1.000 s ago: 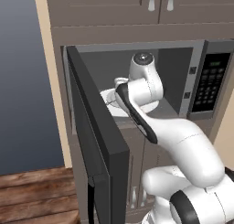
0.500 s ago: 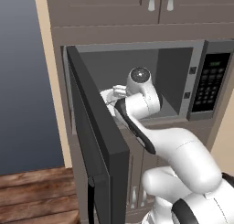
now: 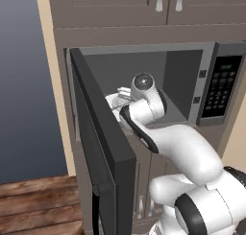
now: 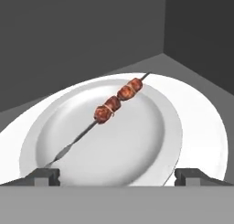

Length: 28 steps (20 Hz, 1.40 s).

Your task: Pick the kebab skewer from the microwave and place it on plate located on the counter.

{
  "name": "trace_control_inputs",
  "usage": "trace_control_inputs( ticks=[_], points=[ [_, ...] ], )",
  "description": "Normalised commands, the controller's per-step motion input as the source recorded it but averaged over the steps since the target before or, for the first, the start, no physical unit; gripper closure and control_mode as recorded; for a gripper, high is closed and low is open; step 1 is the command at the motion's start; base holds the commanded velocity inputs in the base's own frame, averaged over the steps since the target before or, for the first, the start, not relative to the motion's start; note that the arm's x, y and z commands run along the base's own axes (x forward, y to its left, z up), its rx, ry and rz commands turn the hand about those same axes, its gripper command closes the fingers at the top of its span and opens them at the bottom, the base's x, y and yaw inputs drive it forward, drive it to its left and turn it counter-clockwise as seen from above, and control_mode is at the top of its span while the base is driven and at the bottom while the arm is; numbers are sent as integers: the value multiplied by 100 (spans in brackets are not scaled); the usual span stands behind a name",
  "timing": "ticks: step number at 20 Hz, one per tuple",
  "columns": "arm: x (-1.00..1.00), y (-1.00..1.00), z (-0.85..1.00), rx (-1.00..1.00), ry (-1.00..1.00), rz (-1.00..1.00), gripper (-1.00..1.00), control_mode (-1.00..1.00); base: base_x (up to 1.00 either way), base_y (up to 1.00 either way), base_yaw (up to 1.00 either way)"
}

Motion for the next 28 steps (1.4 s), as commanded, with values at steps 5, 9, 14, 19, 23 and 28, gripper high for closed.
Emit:
trace_control_inputs(
  ticks=[5,9,14,19,23,28],
  points=[
    [54,0,21,0,13,-5,-100,-100,0,0,0],
    [27,-11,-7,3,23,-6,-100,-100,0,0,0],
    [18,-4,-52,2,9,-7,-100,-100,0,0,0],
    [42,0,-18,4,0,0,-100,-100,0,0,0],
    [43,0,0,3,0,0,-100,-100,0,0,0],
    [14,0,-11,0,0,0,-100,-100,0,0,0]
  ],
)
